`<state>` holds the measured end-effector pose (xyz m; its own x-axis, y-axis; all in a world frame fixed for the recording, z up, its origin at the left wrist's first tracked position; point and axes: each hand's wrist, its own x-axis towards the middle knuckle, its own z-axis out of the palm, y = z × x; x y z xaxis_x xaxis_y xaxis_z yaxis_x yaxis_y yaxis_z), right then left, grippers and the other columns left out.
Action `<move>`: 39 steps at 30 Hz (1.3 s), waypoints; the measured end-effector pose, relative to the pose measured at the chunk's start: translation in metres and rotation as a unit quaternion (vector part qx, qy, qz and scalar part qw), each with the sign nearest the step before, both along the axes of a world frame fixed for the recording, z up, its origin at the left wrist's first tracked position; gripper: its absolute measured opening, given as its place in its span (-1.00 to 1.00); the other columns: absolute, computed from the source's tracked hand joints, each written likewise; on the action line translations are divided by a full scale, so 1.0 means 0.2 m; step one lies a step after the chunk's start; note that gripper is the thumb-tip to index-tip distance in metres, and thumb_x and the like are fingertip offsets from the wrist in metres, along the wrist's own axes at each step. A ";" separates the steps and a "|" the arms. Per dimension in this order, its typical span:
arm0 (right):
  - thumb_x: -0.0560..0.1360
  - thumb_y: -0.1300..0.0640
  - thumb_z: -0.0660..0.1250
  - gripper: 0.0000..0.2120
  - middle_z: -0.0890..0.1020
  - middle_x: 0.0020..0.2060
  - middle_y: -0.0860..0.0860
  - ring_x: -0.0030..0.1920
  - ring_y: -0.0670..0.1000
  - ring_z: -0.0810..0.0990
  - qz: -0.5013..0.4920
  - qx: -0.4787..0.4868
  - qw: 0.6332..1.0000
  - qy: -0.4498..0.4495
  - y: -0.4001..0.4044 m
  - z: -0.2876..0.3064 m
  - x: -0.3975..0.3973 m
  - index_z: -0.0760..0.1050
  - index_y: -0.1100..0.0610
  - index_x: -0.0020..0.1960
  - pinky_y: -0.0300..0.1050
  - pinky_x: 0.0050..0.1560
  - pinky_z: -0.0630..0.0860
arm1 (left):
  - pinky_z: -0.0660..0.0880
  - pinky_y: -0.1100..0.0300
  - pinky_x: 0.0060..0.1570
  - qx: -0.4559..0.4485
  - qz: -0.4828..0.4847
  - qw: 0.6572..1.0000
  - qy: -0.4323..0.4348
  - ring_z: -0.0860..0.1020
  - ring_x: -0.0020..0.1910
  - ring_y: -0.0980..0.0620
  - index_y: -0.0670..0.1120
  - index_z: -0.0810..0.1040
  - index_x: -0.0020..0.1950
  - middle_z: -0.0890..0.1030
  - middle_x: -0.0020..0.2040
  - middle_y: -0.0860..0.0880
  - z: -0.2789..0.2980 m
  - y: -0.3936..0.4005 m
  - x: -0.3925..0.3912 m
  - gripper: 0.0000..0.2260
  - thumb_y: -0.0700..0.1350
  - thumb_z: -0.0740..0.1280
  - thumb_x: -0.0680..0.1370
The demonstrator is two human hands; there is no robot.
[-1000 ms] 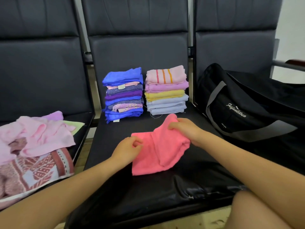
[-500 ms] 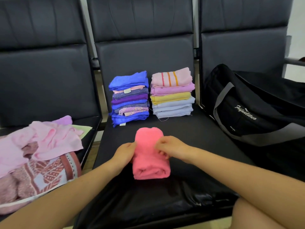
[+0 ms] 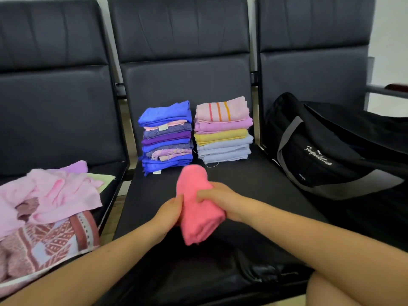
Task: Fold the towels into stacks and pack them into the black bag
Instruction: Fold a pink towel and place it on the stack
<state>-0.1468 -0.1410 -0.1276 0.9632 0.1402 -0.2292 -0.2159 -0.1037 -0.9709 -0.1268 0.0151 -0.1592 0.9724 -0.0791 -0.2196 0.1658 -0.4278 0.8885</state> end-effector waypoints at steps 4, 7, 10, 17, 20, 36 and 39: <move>0.21 0.25 0.29 -0.66 0.60 -0.22 0.17 -0.24 0.10 0.59 0.045 0.157 0.985 0.051 -0.05 0.14 0.02 0.48 0.25 -0.01 -0.15 -0.30 0.52 | 0.57 -0.03 0.03 -0.406 0.000 0.899 0.167 0.66 -0.02 -0.13 -0.10 0.57 0.20 0.66 0.10 -0.19 0.15 0.02 -0.06 -0.54 0.23 0.16 0.58; 0.34 0.25 0.28 -0.75 0.60 -0.22 0.18 -0.20 0.13 0.57 0.071 0.191 0.973 0.107 -0.06 0.18 0.06 0.46 0.26 0.02 -0.09 -0.22 0.52 | 0.52 -0.04 0.09 -0.439 0.060 0.888 0.123 0.62 0.02 -0.14 -0.11 0.55 0.23 0.66 0.09 -0.19 0.21 0.05 0.00 -0.62 0.12 0.28 0.55; 0.45 0.18 0.32 -0.83 0.64 -0.19 0.14 -0.16 0.11 0.58 0.040 0.184 0.973 0.132 -0.05 0.14 0.11 0.50 0.20 0.03 -0.01 -0.04 0.52 | 0.53 0.01 -0.02 -0.437 0.156 0.884 0.052 0.57 0.08 -0.10 -0.18 0.46 0.33 0.60 0.18 -0.19 0.19 0.10 0.15 -0.61 -0.03 0.28 0.56; 0.43 0.30 0.38 -0.88 0.62 -0.22 0.08 -0.23 0.04 0.59 -0.065 0.181 0.977 0.089 0.03 0.04 0.34 0.53 0.18 -0.04 -0.16 -0.23 0.54 | 0.55 0.03 -0.01 -0.371 0.256 0.887 -0.098 0.56 0.11 -0.10 -0.20 0.39 0.37 0.54 0.23 -0.21 0.12 0.18 0.33 -0.59 -0.23 0.30 0.51; 0.30 0.21 0.47 -0.67 0.60 -0.09 0.14 -0.03 0.15 0.59 -0.174 0.053 0.983 -0.016 0.07 0.02 0.57 0.51 0.26 0.02 -0.01 -0.04 0.53 | 0.50 0.00 0.09 -0.219 0.265 0.923 -0.171 0.53 0.08 -0.09 -0.18 0.39 0.25 0.51 0.20 -0.22 0.14 0.22 0.40 -0.58 -0.17 0.37 0.42; 0.48 -0.09 0.39 -0.57 0.60 0.10 0.17 0.15 0.17 0.55 -0.137 -0.308 0.928 -0.160 0.16 -0.11 1.02 0.49 0.24 0.13 -0.14 -0.07 0.33 | 0.41 0.03 0.09 0.236 0.138 0.927 -0.255 0.51 0.12 -0.18 0.02 0.41 0.40 0.42 0.18 -0.16 0.01 0.26 0.75 -0.64 -0.02 0.17 0.60; 0.48 -0.06 0.39 -0.57 0.58 0.14 0.18 0.17 0.16 0.53 -0.129 -0.306 0.931 -0.149 0.15 -0.08 1.00 0.47 0.24 0.17 -0.13 0.00 0.35 | 0.38 0.05 0.16 0.228 0.121 0.934 -0.248 0.48 0.17 -0.18 0.02 0.39 0.42 0.44 0.20 -0.18 0.02 0.28 0.73 -0.62 -0.04 0.18 0.59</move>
